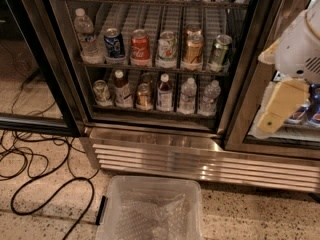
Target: Pick coke can from top shelf of fridge
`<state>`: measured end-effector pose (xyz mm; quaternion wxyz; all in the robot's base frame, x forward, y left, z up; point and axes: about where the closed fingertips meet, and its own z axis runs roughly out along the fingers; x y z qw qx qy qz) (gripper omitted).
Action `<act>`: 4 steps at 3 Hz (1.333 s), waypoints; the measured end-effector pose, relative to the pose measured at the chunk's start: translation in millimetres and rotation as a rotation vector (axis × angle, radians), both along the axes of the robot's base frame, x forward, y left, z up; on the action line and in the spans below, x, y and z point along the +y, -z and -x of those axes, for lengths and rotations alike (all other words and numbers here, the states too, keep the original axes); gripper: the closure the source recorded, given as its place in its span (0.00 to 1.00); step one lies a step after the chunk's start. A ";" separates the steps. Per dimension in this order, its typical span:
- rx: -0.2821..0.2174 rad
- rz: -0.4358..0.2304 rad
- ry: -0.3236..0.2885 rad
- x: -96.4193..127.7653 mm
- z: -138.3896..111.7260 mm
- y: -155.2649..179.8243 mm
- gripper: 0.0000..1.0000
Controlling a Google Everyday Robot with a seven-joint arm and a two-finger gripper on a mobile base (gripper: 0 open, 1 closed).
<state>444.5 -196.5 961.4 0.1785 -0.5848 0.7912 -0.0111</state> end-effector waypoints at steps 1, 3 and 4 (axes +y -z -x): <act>-0.004 -0.087 0.049 28.0 -18.6 13.2 0.00; -0.005 -0.163 0.052 57.8 -38.8 18.3 0.00; -0.052 -0.179 0.068 66.5 -43.2 18.4 0.00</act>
Offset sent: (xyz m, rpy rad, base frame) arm 0.0636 0.0913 -0.0250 0.2533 0.0003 -0.0550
